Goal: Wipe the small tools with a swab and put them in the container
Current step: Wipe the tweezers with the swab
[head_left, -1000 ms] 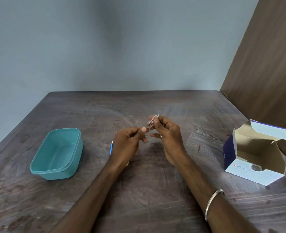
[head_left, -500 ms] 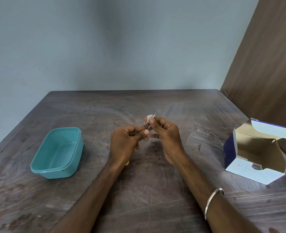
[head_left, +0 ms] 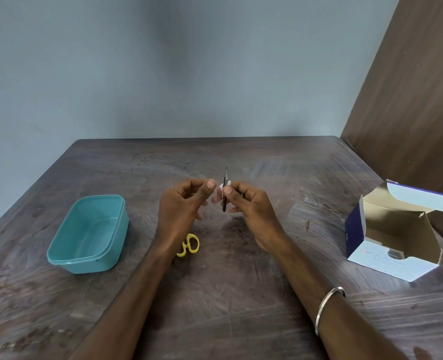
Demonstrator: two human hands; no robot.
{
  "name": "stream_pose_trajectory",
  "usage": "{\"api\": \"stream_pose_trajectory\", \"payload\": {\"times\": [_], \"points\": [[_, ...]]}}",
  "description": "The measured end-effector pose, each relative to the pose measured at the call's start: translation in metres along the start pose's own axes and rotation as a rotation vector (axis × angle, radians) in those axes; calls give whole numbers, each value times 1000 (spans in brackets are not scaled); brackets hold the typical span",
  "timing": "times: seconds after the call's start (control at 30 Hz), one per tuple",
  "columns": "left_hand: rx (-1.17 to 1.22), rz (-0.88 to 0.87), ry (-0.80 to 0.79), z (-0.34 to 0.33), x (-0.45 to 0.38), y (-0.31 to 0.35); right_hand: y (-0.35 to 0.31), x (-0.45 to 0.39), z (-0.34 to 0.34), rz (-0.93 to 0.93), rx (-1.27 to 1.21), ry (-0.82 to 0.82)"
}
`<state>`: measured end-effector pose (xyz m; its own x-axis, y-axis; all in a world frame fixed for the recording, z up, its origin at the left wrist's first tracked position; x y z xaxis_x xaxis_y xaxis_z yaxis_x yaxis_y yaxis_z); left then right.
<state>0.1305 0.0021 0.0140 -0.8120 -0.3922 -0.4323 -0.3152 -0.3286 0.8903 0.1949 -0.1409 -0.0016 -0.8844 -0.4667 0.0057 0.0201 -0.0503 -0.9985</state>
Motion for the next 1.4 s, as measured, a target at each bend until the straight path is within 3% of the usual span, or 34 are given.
{"api": "stream_pose_trajectory", "payload": {"times": [0.2, 0.5, 0.83, 1.0, 1.2, 1.33, 1.4], "points": [[64, -21, -65, 6, -5, 2, 3, 2, -12, 31, 52, -95], [78, -70, 114, 23, -8, 5, 4, 2, -14, 45, 95, -94], [129, -111, 200, 24, -6, 12, 4, 1, -7, 30, 74, -52], [145, -113, 362, 38, -4, 19, 9, -2, -3, -10, 9, -21], [-20, -151, 448, 74, 4, 44, 7, 1, -3, -5, -85, -42], [-299, -133, 417, 112, 1, 62, 8, 1, -3, -46, -119, -82], [-579, -102, 367, 134, -1, 69, 7, 2, -4, -59, -124, -92]]}}
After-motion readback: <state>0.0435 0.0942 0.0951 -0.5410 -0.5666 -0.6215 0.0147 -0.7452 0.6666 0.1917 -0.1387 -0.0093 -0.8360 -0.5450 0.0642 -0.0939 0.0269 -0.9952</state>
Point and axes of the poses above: each hand's wrist, its own x-axis away from the middle knuckle, its own z-axis out of the back of the hand, y = z × x, the point moved 7 cm from there along -x, towards the middle knuckle, and after that the axes turned 12 degrees about -z, right-handed, at the moved point
